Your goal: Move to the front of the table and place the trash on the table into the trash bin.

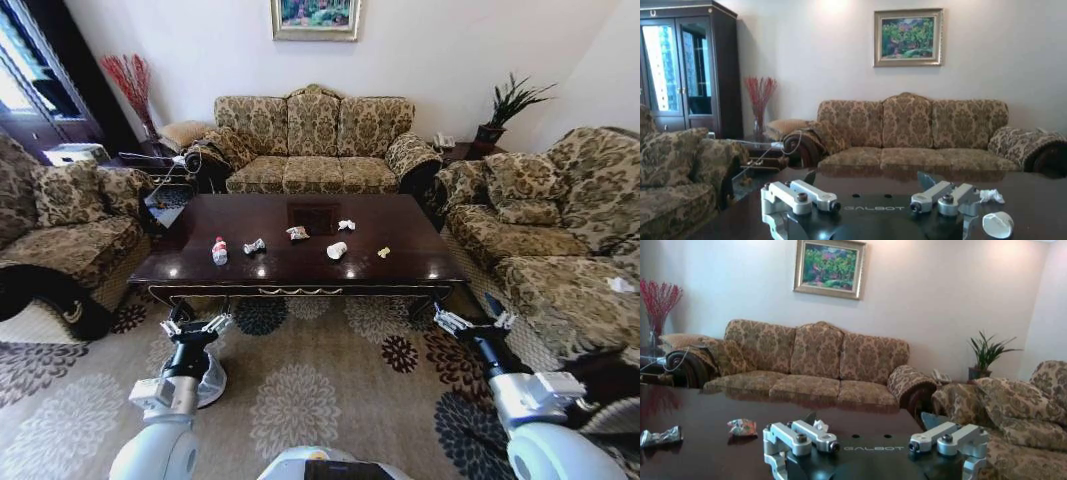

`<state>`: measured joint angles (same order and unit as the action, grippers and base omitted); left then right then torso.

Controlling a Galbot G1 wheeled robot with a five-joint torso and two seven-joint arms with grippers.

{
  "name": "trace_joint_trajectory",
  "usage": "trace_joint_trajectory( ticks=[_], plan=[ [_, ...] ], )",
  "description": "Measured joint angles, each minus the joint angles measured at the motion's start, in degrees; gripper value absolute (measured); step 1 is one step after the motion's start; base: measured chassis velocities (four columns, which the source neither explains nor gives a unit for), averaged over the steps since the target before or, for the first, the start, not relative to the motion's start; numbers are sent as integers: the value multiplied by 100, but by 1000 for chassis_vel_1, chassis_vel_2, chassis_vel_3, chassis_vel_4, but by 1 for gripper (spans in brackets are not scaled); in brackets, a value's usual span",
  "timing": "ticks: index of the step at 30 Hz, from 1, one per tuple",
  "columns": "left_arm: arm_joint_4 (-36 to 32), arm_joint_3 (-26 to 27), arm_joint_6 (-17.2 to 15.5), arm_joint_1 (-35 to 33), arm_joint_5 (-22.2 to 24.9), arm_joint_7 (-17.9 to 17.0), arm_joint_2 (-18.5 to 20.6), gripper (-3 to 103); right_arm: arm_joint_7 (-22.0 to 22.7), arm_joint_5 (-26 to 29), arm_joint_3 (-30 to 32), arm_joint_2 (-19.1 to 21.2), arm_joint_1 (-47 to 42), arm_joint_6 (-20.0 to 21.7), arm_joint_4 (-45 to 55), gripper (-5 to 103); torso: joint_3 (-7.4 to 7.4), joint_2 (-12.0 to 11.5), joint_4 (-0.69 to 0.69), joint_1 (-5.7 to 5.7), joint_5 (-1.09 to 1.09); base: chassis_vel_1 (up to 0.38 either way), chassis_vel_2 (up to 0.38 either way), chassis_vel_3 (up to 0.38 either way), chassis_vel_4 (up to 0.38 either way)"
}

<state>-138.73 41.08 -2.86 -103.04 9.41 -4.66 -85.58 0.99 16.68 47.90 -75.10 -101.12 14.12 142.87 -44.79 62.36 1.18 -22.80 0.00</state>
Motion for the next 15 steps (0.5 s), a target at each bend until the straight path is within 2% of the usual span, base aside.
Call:
trace_joint_trajectory(
  ticks=[15],
  plan=[
    [-22, -7, 81, -38, -67, 35, -99, 100, -9, -76, -22, -53, -33, -101, 5, 100, 0, 0, 0, 0, 0, 0, 0, 0, 0]
  ],
)
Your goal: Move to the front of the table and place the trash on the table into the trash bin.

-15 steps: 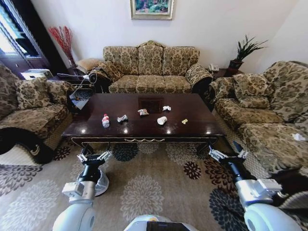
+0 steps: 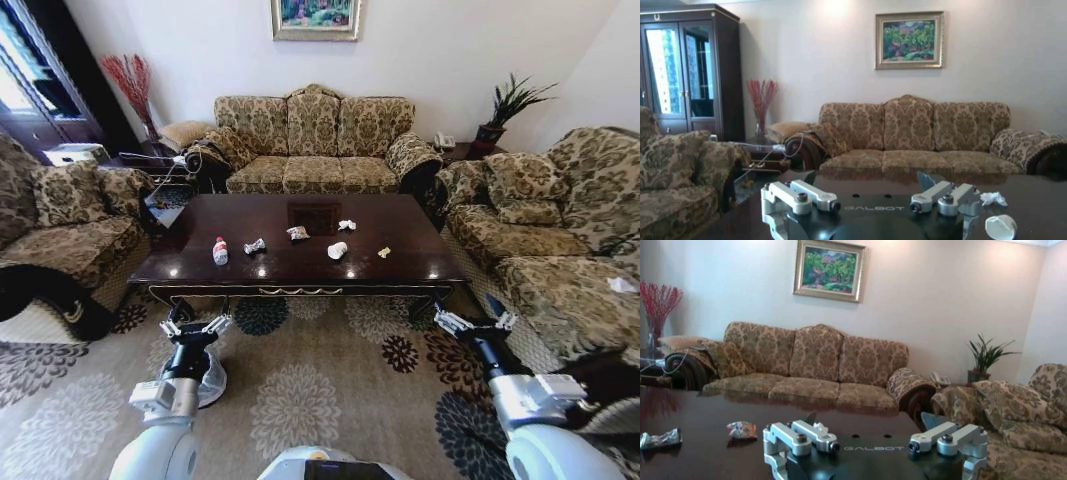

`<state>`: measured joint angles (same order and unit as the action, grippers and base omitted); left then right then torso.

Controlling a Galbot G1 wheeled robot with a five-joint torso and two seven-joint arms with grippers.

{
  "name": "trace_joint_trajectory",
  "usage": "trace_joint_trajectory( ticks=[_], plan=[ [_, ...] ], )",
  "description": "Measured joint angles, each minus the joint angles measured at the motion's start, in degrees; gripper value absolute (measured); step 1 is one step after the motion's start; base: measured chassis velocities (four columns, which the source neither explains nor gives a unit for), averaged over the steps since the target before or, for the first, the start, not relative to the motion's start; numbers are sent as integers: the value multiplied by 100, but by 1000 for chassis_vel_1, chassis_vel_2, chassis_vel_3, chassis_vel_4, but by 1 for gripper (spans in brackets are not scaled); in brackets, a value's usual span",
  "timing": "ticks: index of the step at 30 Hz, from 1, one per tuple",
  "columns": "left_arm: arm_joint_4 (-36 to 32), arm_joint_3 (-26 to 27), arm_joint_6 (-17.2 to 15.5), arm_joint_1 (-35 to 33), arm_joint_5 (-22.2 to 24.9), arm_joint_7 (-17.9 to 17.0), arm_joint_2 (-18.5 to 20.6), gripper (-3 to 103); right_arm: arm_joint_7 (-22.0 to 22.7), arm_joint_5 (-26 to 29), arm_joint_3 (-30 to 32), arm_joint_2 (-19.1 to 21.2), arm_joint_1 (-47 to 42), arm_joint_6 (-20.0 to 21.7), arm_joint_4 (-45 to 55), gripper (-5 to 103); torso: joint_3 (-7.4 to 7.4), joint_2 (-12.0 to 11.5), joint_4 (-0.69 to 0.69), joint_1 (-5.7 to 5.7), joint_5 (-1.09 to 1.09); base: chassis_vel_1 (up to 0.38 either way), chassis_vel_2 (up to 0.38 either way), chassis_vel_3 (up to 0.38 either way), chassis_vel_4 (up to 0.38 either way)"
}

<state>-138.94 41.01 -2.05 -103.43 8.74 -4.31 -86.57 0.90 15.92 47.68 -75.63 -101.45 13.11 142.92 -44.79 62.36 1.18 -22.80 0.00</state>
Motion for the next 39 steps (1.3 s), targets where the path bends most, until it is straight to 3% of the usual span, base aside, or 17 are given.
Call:
trace_joint_trajectory(
  ticks=[13, 30, 39],
  plan=[
    [24, -17, 2, 19, -26, 30, 4, 100, -1, -303, -200, -81, -13, -84, -16, 100, 0, 0, 0, 0, 1, 70, 81, -78, -76],
    [149, 0, -9, 80, -6, 32, -16, 100, 108, -640, -706, -93, 84, -42, -18, 100, 0, 0, 0, 0, -1, 281, 283, -287, -280],
    [539, 21, 106, 129, 77, 21, -32, 100, 339, -675, -929, -69, 211, 61, -151, 100, 0, 0, 0, 0, -4, 371, 330, -371, -310]
  ],
)
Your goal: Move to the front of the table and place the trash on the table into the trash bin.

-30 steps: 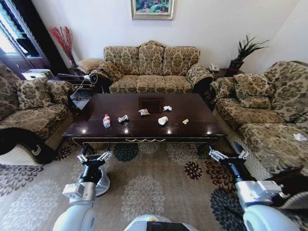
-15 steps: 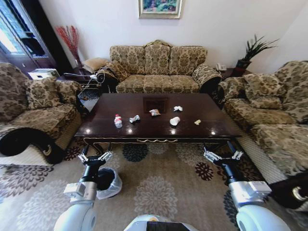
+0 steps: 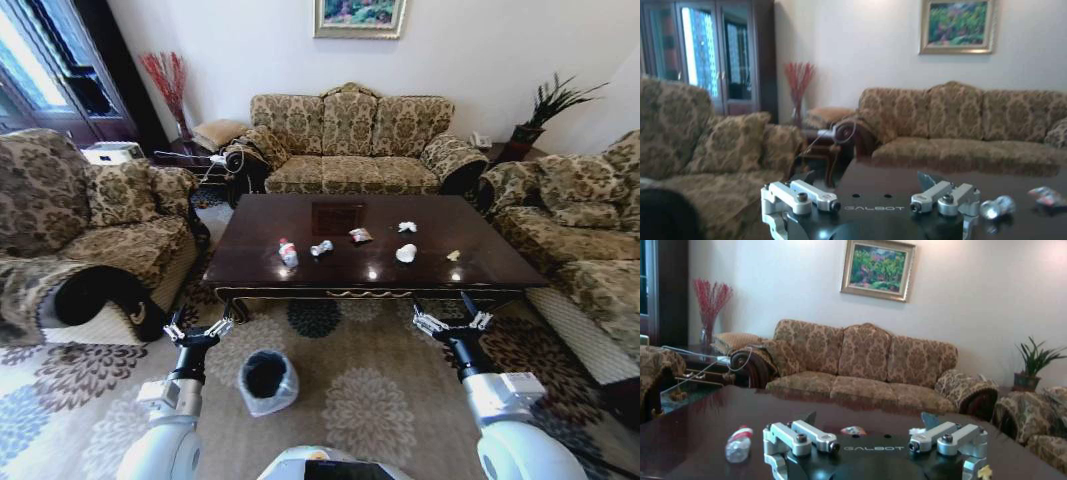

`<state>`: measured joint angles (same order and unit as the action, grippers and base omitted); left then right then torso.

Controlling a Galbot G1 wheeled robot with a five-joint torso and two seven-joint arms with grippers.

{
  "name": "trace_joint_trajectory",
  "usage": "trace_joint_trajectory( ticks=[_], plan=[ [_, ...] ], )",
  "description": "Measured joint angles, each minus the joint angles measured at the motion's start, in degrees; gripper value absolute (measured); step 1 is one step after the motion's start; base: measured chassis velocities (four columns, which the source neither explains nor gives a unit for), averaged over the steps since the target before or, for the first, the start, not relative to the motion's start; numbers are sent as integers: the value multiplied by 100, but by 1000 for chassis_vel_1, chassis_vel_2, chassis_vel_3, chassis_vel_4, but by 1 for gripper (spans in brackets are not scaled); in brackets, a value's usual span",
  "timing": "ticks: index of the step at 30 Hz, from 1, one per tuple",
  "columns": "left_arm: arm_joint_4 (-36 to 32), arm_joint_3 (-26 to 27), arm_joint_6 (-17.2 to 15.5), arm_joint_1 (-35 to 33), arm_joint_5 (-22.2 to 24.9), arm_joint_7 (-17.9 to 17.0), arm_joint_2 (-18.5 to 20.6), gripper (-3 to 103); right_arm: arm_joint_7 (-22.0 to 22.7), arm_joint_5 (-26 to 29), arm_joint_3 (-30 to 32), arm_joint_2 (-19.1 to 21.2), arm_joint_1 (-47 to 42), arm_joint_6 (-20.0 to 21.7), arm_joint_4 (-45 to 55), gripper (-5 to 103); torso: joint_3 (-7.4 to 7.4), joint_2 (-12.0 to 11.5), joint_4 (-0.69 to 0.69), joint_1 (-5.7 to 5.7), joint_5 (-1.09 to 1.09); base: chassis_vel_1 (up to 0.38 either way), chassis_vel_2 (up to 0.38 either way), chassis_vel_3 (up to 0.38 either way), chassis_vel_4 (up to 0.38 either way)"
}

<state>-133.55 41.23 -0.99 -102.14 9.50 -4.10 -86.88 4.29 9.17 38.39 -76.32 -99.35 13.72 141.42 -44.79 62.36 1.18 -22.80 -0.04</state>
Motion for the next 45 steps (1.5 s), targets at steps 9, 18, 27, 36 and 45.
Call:
trace_joint_trajectory(
  ticks=[9, 18, 27, 36, 45],
  plan=[
    [1059, -54, 85, 214, 77, 39, 16, 100, 160, 226, 78, 27, 67, 77, -201, 100, 0, 0, 1, 0, 2, 138, 114, -106, -104],
    [3614, -383, 519, 1136, -159, 166, 29, 100, 221, 319, 214, 112, 53, 60, -389, 100, 0, 0, 0, 0, 7, -43, -39, 17, 19],
    [5723, -484, 662, 2063, -131, 273, -97, 100, 234, 383, 455, 158, -64, 18, -423, 100, -1, 0, 0, 0, 5, 0, 0, 0, 0],
    [7667, -627, 833, 3150, -151, 440, -184, 100, 316, 215, 618, -30, -337, -120, -425, 100, -1, 0, 1, 0, 4, 0, 0, 0, 0],
    [9296, -585, 995, 4313, -137, 574, -160, 100, 357, -68, 784, -413, -594, -375, -349, 100, 0, 0, -2, 0, 2, 0, 0, 0, 0]
  ],
)
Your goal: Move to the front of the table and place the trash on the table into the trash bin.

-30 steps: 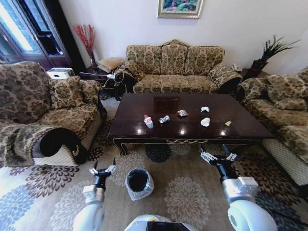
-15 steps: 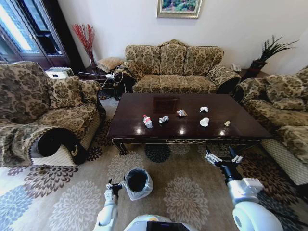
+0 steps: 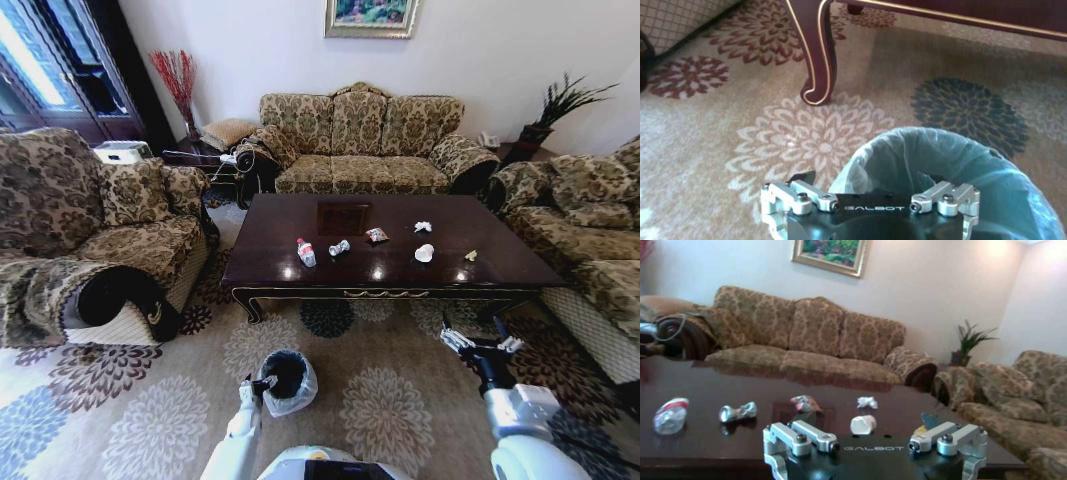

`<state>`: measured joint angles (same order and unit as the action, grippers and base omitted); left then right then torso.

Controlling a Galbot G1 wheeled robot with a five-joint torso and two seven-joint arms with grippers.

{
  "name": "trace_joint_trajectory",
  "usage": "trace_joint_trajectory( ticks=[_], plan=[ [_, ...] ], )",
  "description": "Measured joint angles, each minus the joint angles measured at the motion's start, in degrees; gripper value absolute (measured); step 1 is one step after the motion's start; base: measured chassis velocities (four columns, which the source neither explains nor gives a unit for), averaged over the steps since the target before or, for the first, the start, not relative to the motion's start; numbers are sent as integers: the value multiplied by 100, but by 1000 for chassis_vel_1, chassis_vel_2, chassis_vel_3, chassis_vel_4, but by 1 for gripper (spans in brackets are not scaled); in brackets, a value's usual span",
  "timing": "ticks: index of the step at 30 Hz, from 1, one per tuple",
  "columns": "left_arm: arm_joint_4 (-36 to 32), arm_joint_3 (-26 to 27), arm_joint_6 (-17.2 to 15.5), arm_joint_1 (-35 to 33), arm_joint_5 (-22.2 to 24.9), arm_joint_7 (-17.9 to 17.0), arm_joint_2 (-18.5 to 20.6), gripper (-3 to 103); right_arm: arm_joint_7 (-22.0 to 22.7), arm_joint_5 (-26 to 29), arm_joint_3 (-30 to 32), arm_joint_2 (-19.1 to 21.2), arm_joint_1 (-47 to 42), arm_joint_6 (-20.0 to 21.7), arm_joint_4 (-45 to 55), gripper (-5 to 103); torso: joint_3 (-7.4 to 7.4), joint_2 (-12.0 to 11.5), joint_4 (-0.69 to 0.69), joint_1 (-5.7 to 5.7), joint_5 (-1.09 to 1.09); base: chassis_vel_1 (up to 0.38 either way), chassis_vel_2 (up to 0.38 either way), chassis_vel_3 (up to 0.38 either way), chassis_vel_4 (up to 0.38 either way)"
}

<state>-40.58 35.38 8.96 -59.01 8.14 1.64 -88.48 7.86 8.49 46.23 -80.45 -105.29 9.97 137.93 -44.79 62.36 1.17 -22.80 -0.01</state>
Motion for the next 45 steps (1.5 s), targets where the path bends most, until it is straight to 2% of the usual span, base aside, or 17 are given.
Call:
trace_joint_trajectory(
  ticks=[11, 12, 13, 16, 19, 20, 22, 23, 24, 28, 31, 33, 34, 36, 41, 45],
  plan=[
    [291, -2, -638, 287, 30, 130, 140, 100, 0, 2, 336, -236, -157, -324, -87, 100, 0, 0, 2, 0, 2, 0, 0, 0, 0],
    [289, -2, -705, 287, -8, 133, 152, 103, 1, 13, 359, -240, -160, -339, -85, 100, 0, 0, 2, 0, 2, 0, 0, 0, 0],
    [311, 1, -857, 294, -124, 130, 151, 96, 6, 38, 418, -240, -157, -379, -83, 100, 0, 0, 2, 0, 0, 0, 0, 0, 0],
    [355, 7, -901, 304, -176, 127, 126, 82, 14, 63, 445, -239, -144, -386, -74, 100, 0, 0, 2, 0, 2, 0, 0, 0, 0],
    [357, 9, -920, 317, -181, 127, 100, 77, 20, 68, 463, -238, -137, -386, -65, 100, 0, 0, 2, 0, 1, 0, 0, 0, 0],
    [357, 9, -928, 327, -181, 127, 85, 66, 21, 70, 482, -226, -132, -386, -58, 100, 0, 0, 2, 0, 2, 0, 0, 0, 0],
    [357, 9, -941, 335, -181, 127, 70, 66, 22, 71, 498, -214, -127, -384, -54, 100, 0, 0, 2, 0, 1, 0, 0, 0, 0],
    [360, 9, -950, 343, -192, 127, 55, 60, 26, 71, 516, -205, -124, -383, -51, 100, 0, 0, 2, 0, 1, 0, 0, 0, 0],
    [360, 9, -950, 343, -192, 127, 55, 60, 26, 71, 516, -205, -124, -383, -51, 100, 0, 0, 2, 0, 1, 0, 0, 0, 0],
    [384, 16, -978, 351, -248, 117, 5, 38, 31, 81, 553, -209, -140, -384, -27, 100, 0, 0, 3, 0, 2, 0, 0, 0, 0],
    [389, 17, -984, 344, -256, 115, -8, 34, 32, 101, 592, -204, -149, -397, -26, 100, 0, 0, 2, 0, 1, 0, 0, 0, 0],
    [406, 22, -984, 337, -258, 110, -6, 23, 34, 147, 655, -191, -155, -424, -29, 100, 0, 0, 2, 0, 2, 0, 0, 0, 0],
    [406, 22, -984, 337, -258, 110, -6, 23, 34, 147, 655, -191, -155, -424, -29, 100, 0, 0, 2, 0, 2, 0, 0, 0, 0],
    [428, 23, -984, 330, -261, 115, -6, 12, 33, 156, 672, -196, -169, -503, -79, 100, 0, 0, 1, 0, 0, 0, 0, 0, 0],
    [397, 34, -1000, 284, -254, 113, -27, 3, 28, 155, 668, -205, -179, -570, -132, 100, 0, 0, 3, 0, -2, 0, 0, 0, 0],
    [107, 26, -966, 152, -199, 113, -23, 3, 30, 200, 654, -163, -147, -453, -105, 100, 0, 0, 0, 0, 1, 0, 0, 0, 0]
  ],
)
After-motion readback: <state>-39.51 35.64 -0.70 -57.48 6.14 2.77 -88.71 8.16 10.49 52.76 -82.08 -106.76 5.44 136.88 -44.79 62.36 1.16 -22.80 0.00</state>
